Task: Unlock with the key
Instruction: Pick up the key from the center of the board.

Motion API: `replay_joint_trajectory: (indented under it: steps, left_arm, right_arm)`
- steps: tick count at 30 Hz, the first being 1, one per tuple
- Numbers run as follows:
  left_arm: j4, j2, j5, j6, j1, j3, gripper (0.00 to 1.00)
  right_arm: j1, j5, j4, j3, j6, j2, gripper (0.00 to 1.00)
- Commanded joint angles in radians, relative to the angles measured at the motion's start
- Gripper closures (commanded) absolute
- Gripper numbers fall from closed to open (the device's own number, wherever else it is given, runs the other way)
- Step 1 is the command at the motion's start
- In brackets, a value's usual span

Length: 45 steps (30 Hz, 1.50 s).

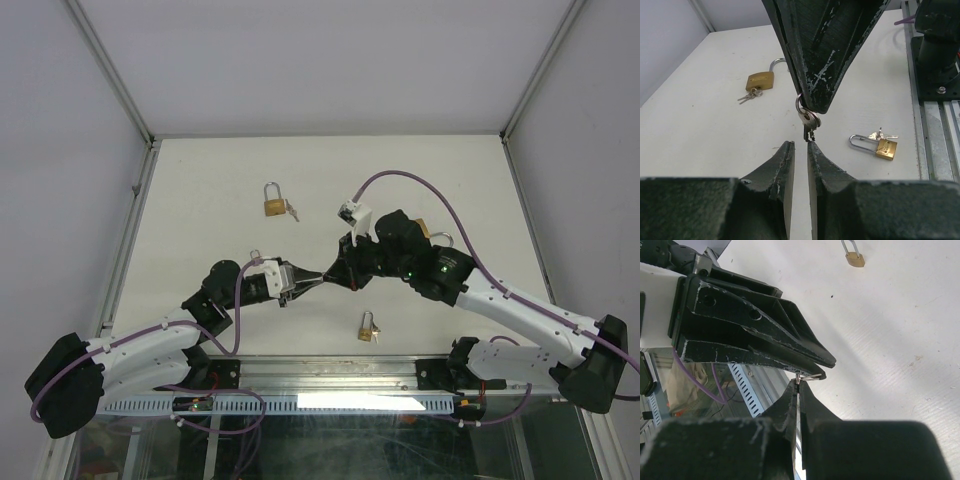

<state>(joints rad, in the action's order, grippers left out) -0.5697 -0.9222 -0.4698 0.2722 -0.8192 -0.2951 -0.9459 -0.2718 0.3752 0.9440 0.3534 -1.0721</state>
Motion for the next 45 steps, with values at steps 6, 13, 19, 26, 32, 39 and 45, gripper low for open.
replay_joint_trajectory:
  steps: [6, 13, 19, 26, 32, 39, 45]
  left_arm:
    - [-0.092, -0.003, 0.053, -0.022, -0.011, -0.027, 0.80]
    - [-0.090, 0.008, 0.012, -0.044, -0.012, -0.030, 0.74]
    - [-0.020, 0.023, -0.083, -0.014, -0.011, -0.025, 0.63]
    - [-0.059, 0.013, -0.040, 0.000, -0.011, -0.033, 0.73]
    - [-0.090, 0.011, -0.016, 0.004, -0.011, -0.033, 0.74]
    - [-0.118, 0.002, -0.019, -0.012, -0.011, -0.032, 0.74]
    - [-0.122, -0.004, 0.001, 0.009, -0.011, -0.033, 0.76]
  right_arm:
    - [0.004, -0.023, -0.073, 0.006, -0.005, 0.032, 1.00]
    - [0.004, -0.011, -0.075, 0.001, -0.004, 0.037, 1.00]
    - [0.007, 0.019, -0.074, 0.001, -0.006, 0.052, 1.00]
    - [0.009, 0.005, -0.073, 0.004, -0.007, 0.045, 1.00]
    - [0.009, -0.001, -0.076, 0.000, -0.006, 0.043, 1.00]
    - [0.009, -0.006, -0.081, -0.006, -0.002, 0.042, 1.00]
    - [0.009, -0.014, -0.086, -0.008, -0.002, 0.042, 1.00]
